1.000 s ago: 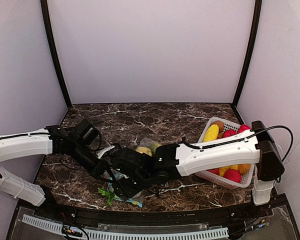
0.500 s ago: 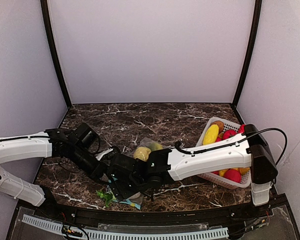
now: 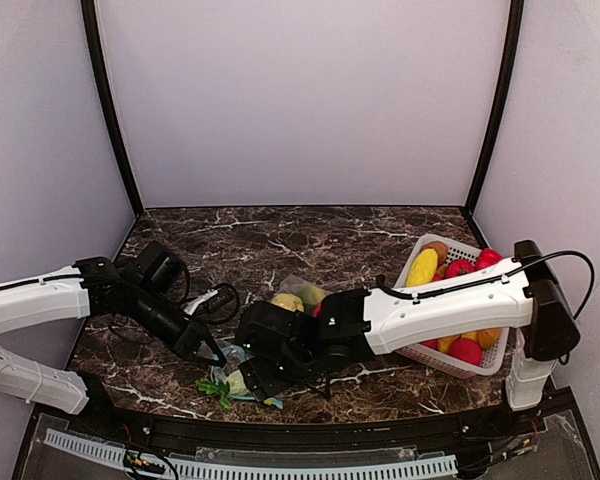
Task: Place the food in the zip-top bag and seal the zipper
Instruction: Adjust the fake vegetable in the zipper food storage bag, then pass from the left arm to the right
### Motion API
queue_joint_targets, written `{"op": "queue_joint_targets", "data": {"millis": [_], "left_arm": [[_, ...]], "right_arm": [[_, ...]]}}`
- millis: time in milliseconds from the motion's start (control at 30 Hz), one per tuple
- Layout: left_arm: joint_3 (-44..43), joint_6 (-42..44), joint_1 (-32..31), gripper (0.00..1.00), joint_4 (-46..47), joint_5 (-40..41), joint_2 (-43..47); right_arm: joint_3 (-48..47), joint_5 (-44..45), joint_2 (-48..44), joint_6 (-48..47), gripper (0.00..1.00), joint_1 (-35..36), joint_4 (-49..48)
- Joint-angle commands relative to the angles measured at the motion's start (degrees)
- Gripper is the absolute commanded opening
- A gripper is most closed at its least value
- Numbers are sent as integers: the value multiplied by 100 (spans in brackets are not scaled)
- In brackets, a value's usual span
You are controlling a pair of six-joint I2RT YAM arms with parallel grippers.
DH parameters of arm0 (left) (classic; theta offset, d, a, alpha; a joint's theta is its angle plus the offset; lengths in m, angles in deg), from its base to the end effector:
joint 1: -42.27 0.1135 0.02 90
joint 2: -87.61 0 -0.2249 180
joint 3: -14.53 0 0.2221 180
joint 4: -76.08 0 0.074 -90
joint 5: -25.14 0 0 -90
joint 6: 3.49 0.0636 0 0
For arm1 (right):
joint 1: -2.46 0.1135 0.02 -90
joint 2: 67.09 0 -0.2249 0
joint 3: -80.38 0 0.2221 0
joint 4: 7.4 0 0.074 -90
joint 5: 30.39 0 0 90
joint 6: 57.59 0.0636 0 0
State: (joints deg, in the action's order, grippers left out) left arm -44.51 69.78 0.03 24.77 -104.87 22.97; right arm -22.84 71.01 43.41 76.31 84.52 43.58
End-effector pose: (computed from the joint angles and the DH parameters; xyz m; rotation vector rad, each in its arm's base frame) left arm 0.1292 -0.1726 0.1922 0.8835 2.5763 -1.2541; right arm 0.0664 0.3853 0.1801 -0.7991 2.5415 0.5537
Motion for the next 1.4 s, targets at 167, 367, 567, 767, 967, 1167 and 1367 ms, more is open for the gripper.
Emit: {"op": "queue_joint_targets", "data": {"millis": [167,367,567,767,967,1167,1367], "left_arm": [[-203,109,65,1,80,-141,5],[-217,118,111,1,46,-142,42],[-139,42,248,1,180,-216,128],[-612,416,365,1,-356,1238,120],[-1290,911,353,1,-685,1774,-51],[-1270,952,288,4,-601,1055,-406],[-1081,1091,286,72,-403,486,-247]], "right_arm": [[-15,-45,156,-242,57,-43,-37],[-118,-110,323,-351,29,-90,-323],[-83,-311,194,-380,0,-278,-486],[-70,-1966,-415,-456,0,-711,-298],[-42,-3534,-807,-437,0,-1133,20],[91,-4180,-634,-150,0,-1348,-166],[668,-4515,-663,399,0,-1472,-1251]]}}
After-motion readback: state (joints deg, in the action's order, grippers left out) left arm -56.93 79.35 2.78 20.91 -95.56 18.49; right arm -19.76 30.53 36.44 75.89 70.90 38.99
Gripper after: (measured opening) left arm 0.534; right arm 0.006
